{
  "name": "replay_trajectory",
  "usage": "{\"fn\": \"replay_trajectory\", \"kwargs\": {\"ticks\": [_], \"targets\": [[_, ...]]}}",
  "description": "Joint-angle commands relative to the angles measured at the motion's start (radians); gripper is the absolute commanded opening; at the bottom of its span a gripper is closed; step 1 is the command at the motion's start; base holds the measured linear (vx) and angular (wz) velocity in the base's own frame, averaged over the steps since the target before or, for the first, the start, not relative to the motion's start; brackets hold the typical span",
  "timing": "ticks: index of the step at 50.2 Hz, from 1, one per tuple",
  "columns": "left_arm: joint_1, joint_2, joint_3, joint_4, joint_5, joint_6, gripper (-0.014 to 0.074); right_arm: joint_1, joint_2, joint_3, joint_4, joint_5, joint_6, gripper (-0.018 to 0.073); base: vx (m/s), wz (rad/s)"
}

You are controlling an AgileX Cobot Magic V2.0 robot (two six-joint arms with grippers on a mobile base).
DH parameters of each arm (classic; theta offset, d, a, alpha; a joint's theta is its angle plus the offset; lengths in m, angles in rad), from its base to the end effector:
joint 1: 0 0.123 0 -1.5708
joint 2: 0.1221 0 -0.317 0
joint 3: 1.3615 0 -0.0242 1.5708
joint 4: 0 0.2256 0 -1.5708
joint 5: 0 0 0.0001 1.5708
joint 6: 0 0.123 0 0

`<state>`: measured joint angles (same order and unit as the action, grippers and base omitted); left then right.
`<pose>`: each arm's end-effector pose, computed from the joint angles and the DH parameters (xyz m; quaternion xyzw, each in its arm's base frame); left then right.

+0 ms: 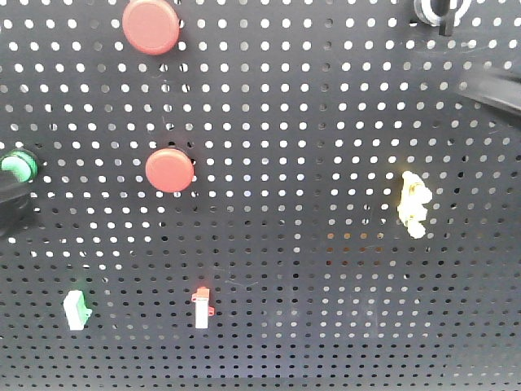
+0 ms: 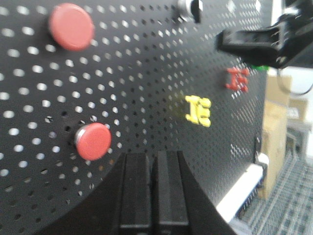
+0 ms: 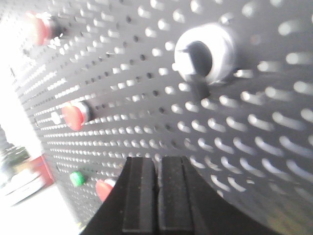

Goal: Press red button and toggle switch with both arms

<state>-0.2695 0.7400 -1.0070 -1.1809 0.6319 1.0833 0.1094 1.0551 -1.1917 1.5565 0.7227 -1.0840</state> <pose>0.0780 -0.0913 0.4731 0.2899 0.6175 -0.2915 0.6706 0.1732 0.1009 0.5087 -0.1657 0.6276 0.4201 0.6342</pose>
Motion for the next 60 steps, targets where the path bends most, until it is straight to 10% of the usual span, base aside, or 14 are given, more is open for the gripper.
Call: {"fn": "replay_trajectory", "kwargs": {"ticks": [1, 14, 60], "targets": [[0.0, -0.002, -0.022, -0.063, -0.083, -0.03, 0.0002, 0.134, 0.03, -0.104, -0.066, -0.122, 0.015, -0.0003, 0.0, 0.0], [0.0, -0.002, -0.023, -0.068, -0.076, -0.03, 0.0002, 0.187, 0.048, -0.175, -0.326, -0.345, 0.177, -0.0003, 0.0, 0.0], [0.0, -0.002, -0.023, -0.061, -0.063, -0.03, 0.0002, 0.187, 0.064, -0.178, -0.487, -0.55, 0.183, -0.0003, 0.0, 0.0]]}}
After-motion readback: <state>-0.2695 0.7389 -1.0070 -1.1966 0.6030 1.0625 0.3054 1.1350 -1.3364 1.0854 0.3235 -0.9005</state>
